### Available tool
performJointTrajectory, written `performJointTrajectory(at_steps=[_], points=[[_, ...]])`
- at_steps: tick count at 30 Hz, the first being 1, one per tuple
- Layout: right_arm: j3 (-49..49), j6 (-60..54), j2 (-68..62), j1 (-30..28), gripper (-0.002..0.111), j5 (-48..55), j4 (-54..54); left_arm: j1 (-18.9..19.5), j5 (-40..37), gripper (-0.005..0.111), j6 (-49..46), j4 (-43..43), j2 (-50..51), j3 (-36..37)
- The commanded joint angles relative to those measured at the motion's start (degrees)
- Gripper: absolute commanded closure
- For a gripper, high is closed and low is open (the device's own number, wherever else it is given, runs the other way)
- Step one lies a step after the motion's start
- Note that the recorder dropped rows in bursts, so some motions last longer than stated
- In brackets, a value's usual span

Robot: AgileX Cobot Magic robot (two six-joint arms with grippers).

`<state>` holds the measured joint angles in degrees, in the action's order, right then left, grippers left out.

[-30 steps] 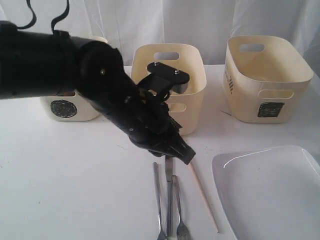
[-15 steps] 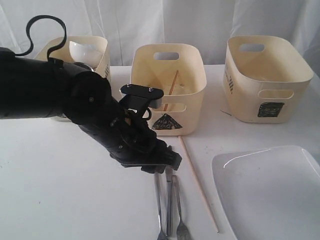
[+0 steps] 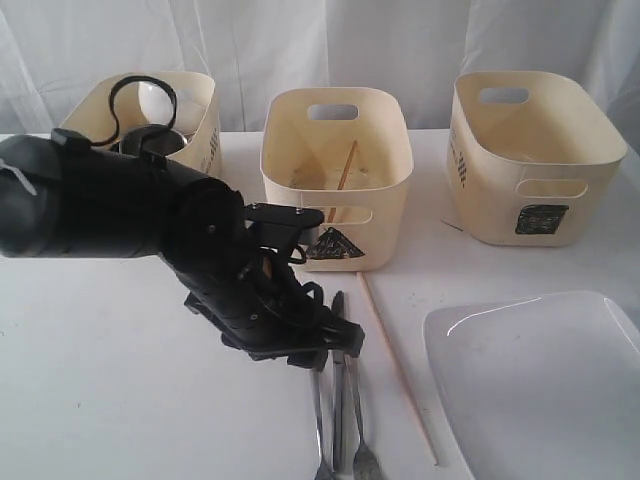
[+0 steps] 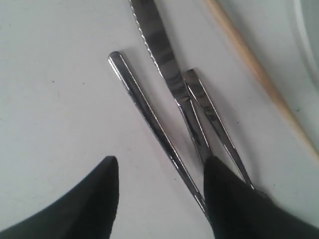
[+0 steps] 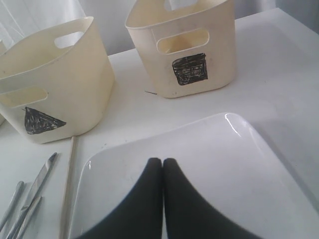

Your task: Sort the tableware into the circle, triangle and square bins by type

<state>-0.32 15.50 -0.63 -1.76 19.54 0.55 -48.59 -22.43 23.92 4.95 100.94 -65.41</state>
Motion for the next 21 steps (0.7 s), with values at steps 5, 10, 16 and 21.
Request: performJointTrajectory(at_steps=[5,10,16,21], points=[[0.32,0.24,0.16,0.02,0.108,-0.29,-0.08,0.17,-0.63,0.051,1.87,0.13,2.6,0.26],[0.32,0.24,0.16,0.02,0.108,-0.29,-0.08,0.17,0.5,0.051,3.35,0.13,2.6,0.26],[0.32,0.24,0.16,0.02,0.108,-0.29,-0.08,0.17,1.03,0.051,5.86,0.13,2.99,0.26],[0.32,0.23,0.16,0.02,0.108,-0.29,-0.21,-0.09,2.17,0.051,9.44,0.13,4.85,0.12]])
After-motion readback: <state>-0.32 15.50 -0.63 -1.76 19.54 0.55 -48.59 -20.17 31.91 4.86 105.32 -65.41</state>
